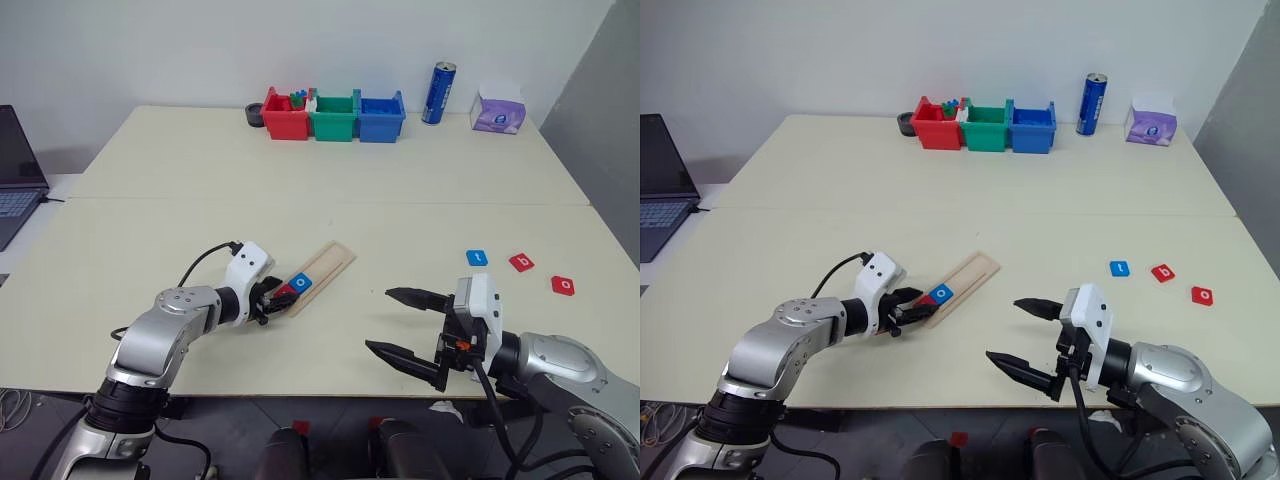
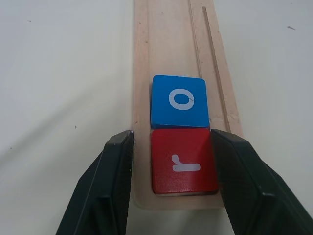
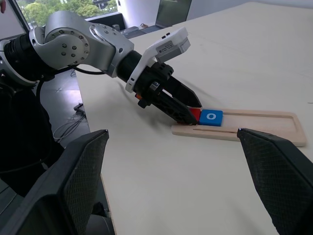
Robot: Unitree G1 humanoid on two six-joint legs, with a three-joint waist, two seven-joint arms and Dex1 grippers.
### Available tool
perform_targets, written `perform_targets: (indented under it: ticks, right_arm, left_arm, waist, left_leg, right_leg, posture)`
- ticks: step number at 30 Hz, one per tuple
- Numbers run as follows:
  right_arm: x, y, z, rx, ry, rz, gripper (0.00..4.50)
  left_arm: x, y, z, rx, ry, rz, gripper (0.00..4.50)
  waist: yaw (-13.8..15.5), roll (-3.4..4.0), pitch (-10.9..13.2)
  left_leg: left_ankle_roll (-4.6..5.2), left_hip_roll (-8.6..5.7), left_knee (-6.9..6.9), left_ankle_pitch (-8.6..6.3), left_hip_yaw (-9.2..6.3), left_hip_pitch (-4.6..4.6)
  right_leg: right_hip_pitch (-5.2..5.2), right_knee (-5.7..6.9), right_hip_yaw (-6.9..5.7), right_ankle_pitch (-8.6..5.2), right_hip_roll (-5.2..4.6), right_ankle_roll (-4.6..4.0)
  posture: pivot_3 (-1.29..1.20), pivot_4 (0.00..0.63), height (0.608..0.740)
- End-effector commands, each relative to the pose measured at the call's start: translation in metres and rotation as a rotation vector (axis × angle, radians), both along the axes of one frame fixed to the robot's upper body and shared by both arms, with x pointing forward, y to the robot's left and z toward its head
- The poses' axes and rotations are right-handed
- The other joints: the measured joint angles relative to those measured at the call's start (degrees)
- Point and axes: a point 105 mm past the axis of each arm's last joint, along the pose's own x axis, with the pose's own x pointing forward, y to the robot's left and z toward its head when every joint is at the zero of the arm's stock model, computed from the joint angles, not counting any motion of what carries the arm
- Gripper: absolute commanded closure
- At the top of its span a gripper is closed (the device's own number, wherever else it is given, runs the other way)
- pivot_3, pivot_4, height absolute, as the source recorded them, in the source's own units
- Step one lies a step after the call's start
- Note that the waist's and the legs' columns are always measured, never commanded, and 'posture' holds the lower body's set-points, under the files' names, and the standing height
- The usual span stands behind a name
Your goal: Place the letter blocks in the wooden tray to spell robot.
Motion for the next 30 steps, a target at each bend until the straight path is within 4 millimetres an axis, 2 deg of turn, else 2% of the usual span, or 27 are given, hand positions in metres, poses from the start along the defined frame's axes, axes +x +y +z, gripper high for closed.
perform_targets:
  ticks: [1, 3, 4, 9, 23, 30]
  right_arm:
    - [-0.006, 0.003, 0.011, 0.012, -0.049, 0.017, 0.0]
    - [-0.006, 0.004, 0.011, 0.013, -0.05, 0.018, 0.0]
    - [-0.006, 0.004, 0.011, 0.014, -0.05, 0.018, 0.0]
    - [-0.006, 0.004, 0.011, 0.017, -0.047, 0.019, 0.0]
    - [-0.008, 0.006, 0.013, 0.024, -0.056, 0.044, 0.0]
    - [-0.011, 0.005, 0.013, 0.019, -0.054, 0.047, 0.0]
  left_arm:
    - [-0.005, 0.002, -0.014, 0.017, 0.047, -0.01, 2.42]
    - [-0.003, 0.002, -0.012, 0.012, 0.033, -0.004, 1.69]
    - [-0.002, 0.003, -0.012, 0.014, 0.03, -0.002, 1.51]
    - [0.001, 0.008, -0.009, 0.022, 0.004, 0.017, 0.02]
    - [-0.003, 0.009, 0.017, -0.11, -0.084, 0.029, 0.02]
    - [-0.011, -0.003, 0.021, -0.106, -0.138, -0.015, 0.02]
  waist:
    - [0.0, 0.0, 0.0]
    - [0.0, 0.0, 0.0]
    - [0.0, 0.0, 0.0]
    - [0.0, 0.0, 0.0]
    - [0.0, -0.05, 0.0]
    - [0.0, -0.06, 0.0]
  left_leg:
    - [0.0, 0.0, 0.0, 0.0, 0.0, 0.0]
    - [0.0, 0.0, 0.0, 0.0, 0.0, -0.01]
    - [0.0, 0.0, 0.0, 0.0, 0.0, -0.01]
    - [0.0, 0.0, 0.0, 0.0, 0.0, -0.03]
    - [0.0, 0.03, 0.0, 0.0, -0.01, -0.1]
    - [0.0, 0.03, 0.0, 0.0, -0.02, -0.12]
  right_leg:
    - [0.0, 0.0, 0.0, 0.0, 0.0, 0.0]
    - [0.0, 0.0, 0.0, 0.0, 0.0, 0.0]
    - [0.0, -0.01, -0.01, 0.0, 0.0, 0.0]
    - [0.0, -0.03, 0.0, 0.0, 0.0, 0.0]
    - [-0.05, -0.06, -0.01, 0.0, 0.0, 0.0]
    - [-0.05, -0.08, -0.02, 0.0, 0.0, 0.0]
  posture:
    - [0.0, 0.15, 0.74]
    - [0.0, 0.15, 0.74]
    - [0.0, 0.15, 0.74]
    - [0.0, 0.15, 0.74]
    - [0.0, 0.15, 0.74]
    - [0.0, 0.15, 0.74]
